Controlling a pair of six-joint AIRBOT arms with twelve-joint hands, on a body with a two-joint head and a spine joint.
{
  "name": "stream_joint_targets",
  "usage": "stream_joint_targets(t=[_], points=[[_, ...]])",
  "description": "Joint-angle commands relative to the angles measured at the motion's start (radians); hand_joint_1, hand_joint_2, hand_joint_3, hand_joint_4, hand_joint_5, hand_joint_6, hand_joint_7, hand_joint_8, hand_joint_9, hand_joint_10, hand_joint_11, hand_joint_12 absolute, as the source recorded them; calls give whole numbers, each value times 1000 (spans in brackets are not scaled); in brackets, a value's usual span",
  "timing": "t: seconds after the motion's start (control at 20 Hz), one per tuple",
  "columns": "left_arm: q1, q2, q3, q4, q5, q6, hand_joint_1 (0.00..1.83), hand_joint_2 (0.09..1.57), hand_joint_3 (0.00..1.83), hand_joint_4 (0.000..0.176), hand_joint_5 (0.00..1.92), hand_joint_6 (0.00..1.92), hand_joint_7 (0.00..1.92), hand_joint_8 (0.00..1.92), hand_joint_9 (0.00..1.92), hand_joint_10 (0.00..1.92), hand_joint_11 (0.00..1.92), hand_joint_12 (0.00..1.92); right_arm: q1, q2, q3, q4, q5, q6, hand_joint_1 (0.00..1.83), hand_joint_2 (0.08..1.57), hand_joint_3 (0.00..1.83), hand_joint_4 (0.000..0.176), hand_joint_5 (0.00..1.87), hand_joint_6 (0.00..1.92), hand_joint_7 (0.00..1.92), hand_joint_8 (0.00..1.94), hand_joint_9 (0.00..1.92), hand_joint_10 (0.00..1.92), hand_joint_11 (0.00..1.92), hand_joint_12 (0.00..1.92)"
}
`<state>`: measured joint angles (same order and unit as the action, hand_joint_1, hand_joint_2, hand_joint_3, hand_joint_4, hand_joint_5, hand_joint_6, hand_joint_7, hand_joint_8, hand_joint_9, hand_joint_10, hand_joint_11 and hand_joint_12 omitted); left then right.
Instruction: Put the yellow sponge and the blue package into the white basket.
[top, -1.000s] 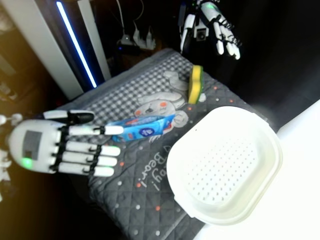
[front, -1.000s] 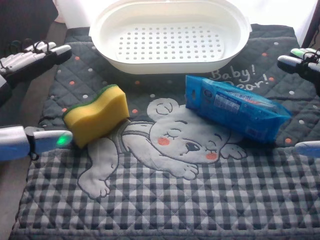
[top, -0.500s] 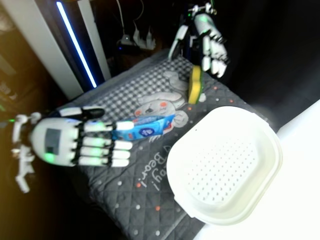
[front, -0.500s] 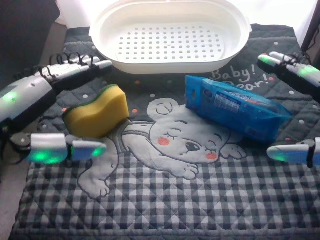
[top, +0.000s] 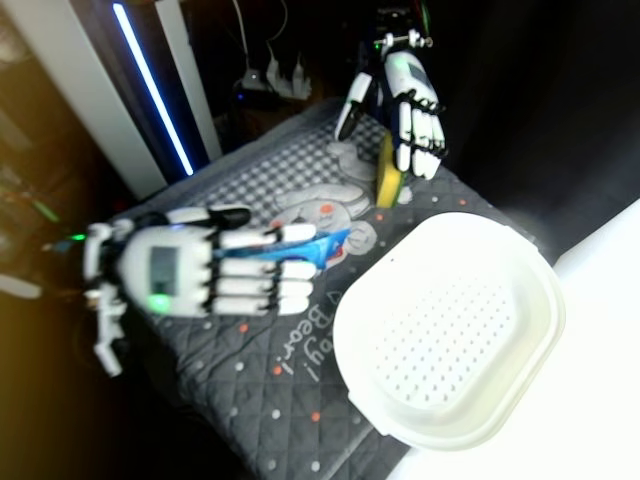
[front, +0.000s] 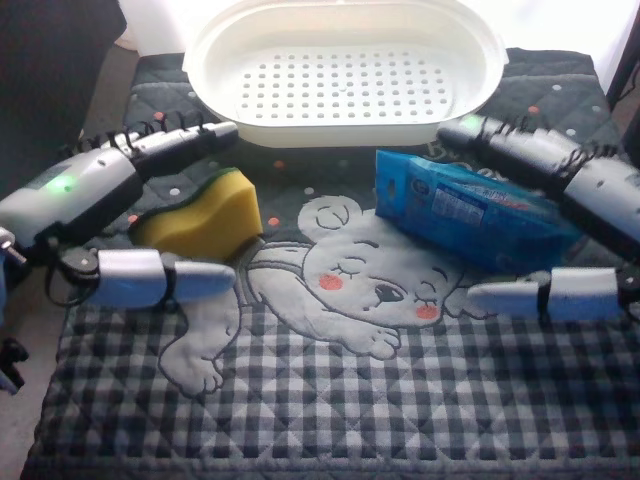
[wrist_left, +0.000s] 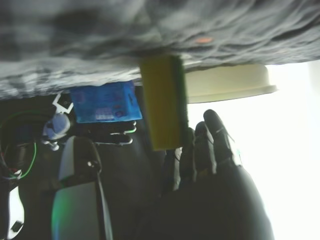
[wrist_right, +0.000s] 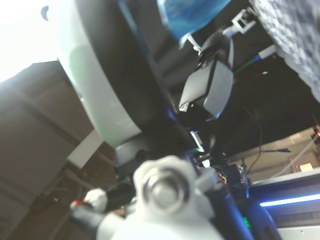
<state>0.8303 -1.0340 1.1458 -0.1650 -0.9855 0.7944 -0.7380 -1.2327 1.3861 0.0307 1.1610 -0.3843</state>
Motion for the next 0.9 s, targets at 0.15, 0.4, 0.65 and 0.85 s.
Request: stream_joint_targets(t=[0.15,0.4,0.65,0.85], points=[[-27,-29,18,20,-72,-4,865,1027,2,24,402,16,381,14,392,24,0,1160,37,-21,38,0,35,2,1098,941,3,68,784,21,607,13,576,29,171,891],[-40,-69,49,15,-34,-4,1461,1157,1,0,803,9,904,1081,678,1389,51,1399,45,-53,72,-13,-25,2,1379,1091,0,0,1033,854,1031,702,959,1205,673,1089],[-49,-76,55,12,-45,-4,1370,1158,0,0,764,1116,982,1047,821,1375,244,1332,47,-53,73,-21,-23,2,1364,1050,0,0,1121,796,1202,460,1062,947,769,1049],[-105,-49,40,66,-108,-4,1369,1129,0,0,931,1060,933,910,870,1296,630,1282,54,-28,73,-44,78,54,1489,1068,1,0,1054,976,1190,401,1030,833,761,1476]])
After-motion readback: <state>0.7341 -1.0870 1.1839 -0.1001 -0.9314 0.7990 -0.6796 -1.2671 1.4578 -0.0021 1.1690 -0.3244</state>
